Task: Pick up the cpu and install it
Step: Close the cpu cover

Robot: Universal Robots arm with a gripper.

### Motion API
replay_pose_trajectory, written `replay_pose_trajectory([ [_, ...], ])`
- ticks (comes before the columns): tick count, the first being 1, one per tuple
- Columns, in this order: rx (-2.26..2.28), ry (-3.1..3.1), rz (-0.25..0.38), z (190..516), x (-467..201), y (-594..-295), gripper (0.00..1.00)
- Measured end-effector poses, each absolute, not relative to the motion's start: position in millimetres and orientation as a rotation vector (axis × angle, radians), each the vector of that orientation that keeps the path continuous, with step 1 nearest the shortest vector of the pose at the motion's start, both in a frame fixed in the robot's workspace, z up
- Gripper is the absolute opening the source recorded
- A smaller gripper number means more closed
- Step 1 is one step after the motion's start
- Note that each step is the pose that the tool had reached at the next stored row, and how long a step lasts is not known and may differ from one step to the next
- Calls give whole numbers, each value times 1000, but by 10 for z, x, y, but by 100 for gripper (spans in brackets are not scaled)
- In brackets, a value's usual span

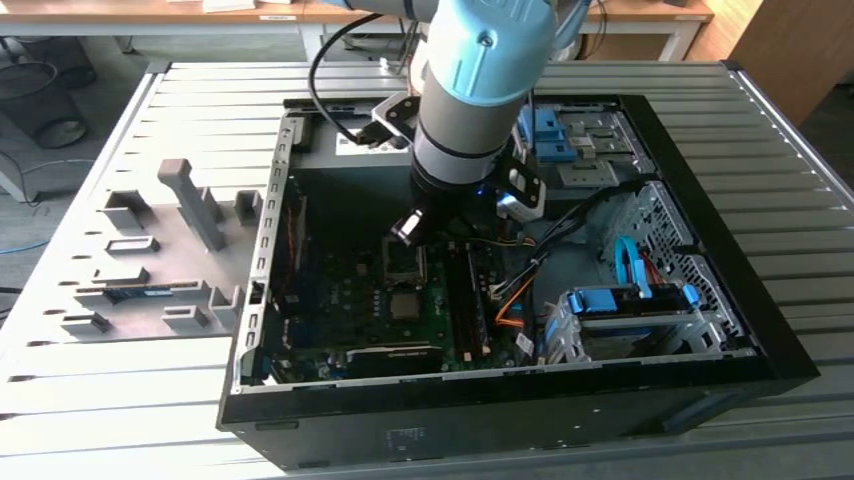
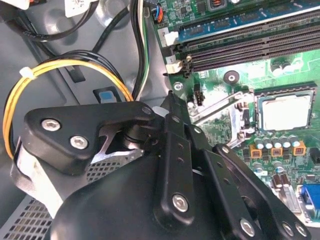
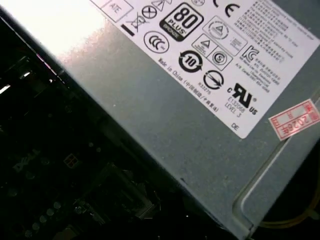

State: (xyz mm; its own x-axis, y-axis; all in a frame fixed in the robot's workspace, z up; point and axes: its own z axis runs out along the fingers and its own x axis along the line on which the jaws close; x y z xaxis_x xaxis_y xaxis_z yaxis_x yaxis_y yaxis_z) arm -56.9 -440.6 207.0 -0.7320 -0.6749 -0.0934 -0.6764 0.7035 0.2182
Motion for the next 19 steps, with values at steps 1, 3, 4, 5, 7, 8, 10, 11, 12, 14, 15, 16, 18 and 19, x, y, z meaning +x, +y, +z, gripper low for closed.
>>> replay_pose_trajectory([
  [1, -1149, 2893, 374, 2080, -571, -4408, 10],
  [3, -1153, 2890, 374, 2102, -574, -4411, 10],
  [4, -1156, 2889, 374, 2112, -575, -4413, 10],
  [5, -1159, 2888, 373, 2121, -576, -4416, 10],
  [7, -1164, 2886, 373, 2134, -578, -4421, 10],
  [8, -1167, 2885, 373, 2139, -579, -4424, 10],
  [10, -1176, 2882, 373, 2149, -581, -4431, 10],
  [11, -1181, 2881, 373, 2157, -582, -4433, 10],
  [12, -1185, 2879, 373, 2166, -583, -4435, 10],
  [14, -1192, 2876, 373, 2187, -585, -4437, 10],
  [15, -1196, 2875, 373, 2198, -587, -4438, 10],
  [16, -1199, 2873, 372, 2209, -589, -4439, 10],
  [18, -1207, 2870, 372, 2228, -593, -4443, 10],
  [19, -1210, 2868, 372, 2234, -595, -4446, 10],
])
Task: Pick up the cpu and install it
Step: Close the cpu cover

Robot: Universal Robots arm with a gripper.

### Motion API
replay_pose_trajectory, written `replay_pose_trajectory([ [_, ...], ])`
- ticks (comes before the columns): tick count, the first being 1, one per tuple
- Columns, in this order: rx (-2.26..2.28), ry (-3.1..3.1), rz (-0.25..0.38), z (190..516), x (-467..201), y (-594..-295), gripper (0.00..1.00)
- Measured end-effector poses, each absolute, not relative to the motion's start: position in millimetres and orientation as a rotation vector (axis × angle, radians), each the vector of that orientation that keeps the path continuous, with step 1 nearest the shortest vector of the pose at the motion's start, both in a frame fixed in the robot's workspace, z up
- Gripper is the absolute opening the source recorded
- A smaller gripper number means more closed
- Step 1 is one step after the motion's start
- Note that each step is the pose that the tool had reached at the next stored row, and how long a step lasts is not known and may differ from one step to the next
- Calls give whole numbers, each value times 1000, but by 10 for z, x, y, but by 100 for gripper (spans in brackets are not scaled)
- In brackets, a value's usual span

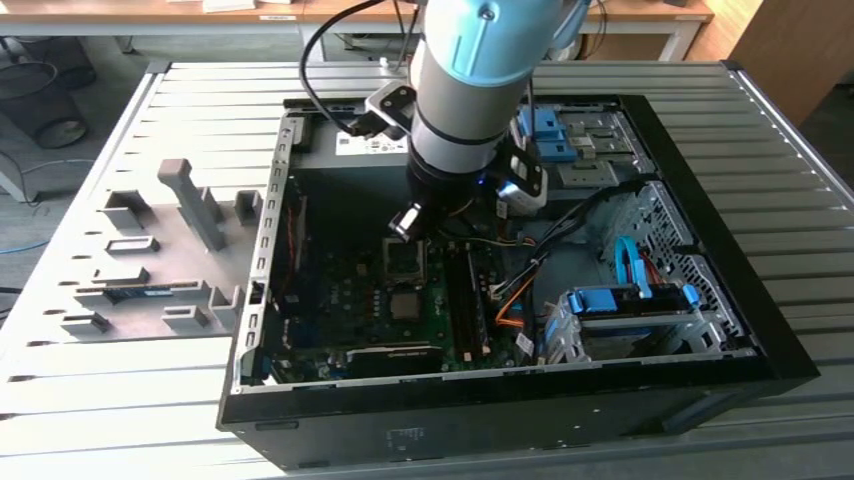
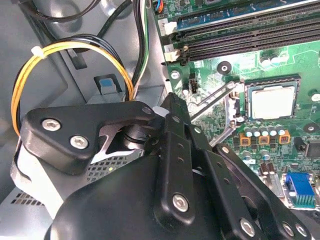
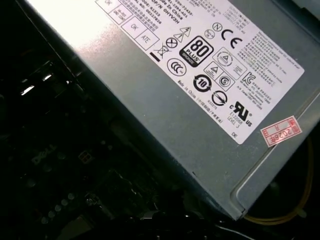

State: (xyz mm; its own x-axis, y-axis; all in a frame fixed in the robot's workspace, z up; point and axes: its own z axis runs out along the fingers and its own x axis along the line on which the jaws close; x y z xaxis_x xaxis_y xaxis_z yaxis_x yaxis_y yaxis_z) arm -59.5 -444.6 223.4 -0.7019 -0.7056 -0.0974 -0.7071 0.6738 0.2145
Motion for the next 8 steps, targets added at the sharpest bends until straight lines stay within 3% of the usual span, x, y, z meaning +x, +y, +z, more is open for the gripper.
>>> replay_pose_trajectory([
  [8, -1248, 2854, 371, 2281, -604, -4461, 10],
])
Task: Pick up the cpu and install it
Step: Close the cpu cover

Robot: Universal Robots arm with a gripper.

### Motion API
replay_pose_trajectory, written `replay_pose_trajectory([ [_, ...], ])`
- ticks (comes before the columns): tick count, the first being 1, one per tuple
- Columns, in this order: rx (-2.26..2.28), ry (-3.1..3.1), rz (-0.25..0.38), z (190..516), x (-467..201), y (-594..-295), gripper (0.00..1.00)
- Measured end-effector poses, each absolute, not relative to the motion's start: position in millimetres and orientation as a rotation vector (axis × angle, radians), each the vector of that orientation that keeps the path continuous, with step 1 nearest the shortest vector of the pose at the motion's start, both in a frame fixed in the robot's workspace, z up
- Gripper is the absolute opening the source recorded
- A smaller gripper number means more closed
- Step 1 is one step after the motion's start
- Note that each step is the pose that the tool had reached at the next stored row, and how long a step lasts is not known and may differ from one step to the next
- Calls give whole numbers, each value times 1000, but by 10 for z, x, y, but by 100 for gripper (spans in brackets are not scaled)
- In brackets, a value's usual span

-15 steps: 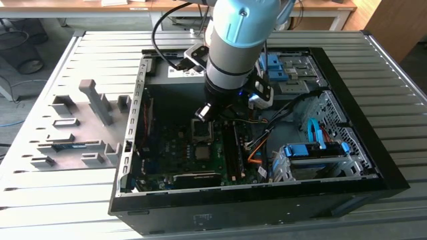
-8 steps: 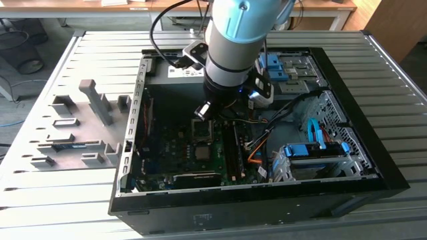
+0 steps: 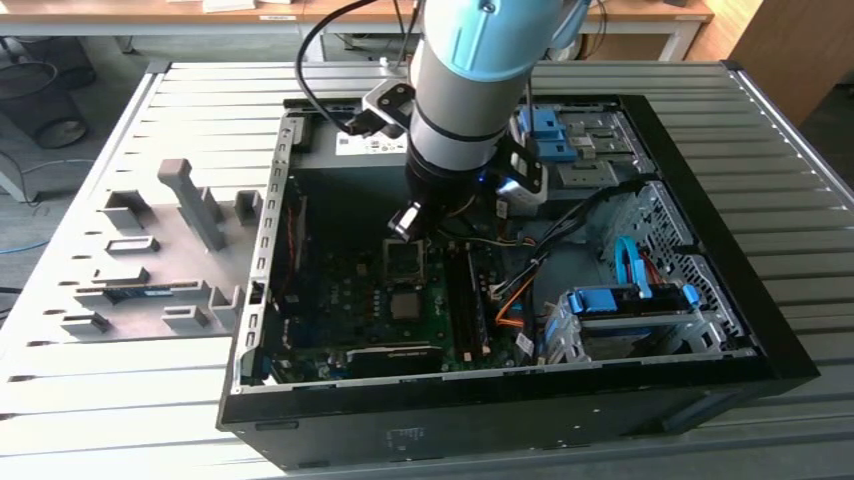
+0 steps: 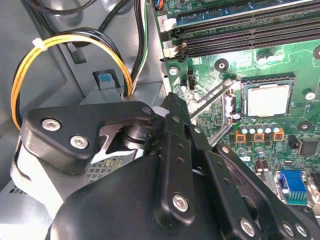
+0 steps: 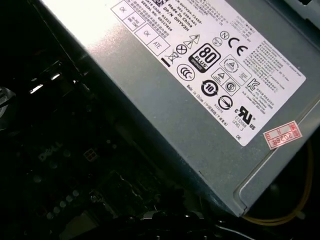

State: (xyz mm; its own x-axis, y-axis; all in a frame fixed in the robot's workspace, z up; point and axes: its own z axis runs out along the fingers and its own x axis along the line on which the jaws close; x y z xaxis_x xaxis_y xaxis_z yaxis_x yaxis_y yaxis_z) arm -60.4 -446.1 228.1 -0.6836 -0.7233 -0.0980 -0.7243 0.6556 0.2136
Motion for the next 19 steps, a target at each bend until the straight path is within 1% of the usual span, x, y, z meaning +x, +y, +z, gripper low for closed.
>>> replay_pose_trajectory([
  [19, -1289, 2840, 372, 2340, -605, -4464, 10],
])
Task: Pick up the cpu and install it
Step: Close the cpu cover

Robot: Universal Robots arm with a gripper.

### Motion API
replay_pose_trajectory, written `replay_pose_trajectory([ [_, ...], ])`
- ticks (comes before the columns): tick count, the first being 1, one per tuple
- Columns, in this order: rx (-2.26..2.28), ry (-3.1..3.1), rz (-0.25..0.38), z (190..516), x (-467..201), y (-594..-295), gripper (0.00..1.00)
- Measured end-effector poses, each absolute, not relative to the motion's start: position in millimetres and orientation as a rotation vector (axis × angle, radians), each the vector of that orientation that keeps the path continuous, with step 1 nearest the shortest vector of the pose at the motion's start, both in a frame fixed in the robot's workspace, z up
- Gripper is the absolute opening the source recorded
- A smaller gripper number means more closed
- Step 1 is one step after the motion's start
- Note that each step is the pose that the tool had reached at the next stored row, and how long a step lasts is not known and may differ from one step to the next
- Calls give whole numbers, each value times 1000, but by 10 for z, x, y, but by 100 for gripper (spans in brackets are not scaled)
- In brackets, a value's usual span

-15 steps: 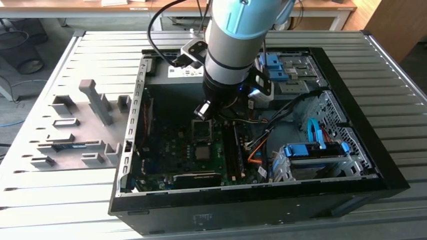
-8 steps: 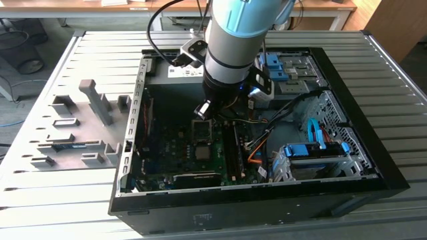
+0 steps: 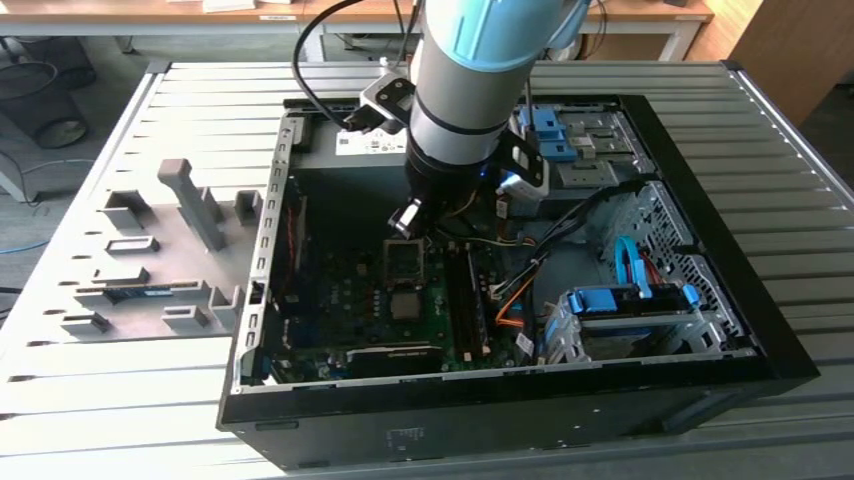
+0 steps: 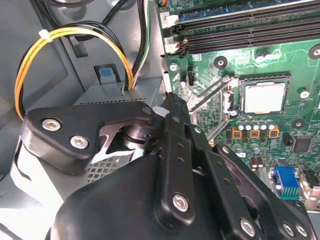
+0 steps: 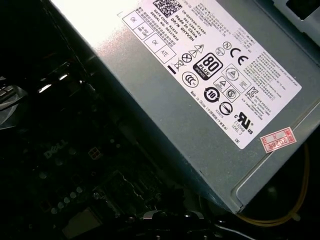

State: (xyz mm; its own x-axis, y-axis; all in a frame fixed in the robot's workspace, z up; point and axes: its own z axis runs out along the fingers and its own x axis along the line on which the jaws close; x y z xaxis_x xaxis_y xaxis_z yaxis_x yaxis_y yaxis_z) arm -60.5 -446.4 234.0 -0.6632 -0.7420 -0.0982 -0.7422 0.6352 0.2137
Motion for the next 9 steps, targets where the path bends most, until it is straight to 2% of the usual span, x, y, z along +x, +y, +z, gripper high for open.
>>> replay_pose_trajectory([
  [9, -1297, 2837, 372, 2359, -604, -4465, 10],
])
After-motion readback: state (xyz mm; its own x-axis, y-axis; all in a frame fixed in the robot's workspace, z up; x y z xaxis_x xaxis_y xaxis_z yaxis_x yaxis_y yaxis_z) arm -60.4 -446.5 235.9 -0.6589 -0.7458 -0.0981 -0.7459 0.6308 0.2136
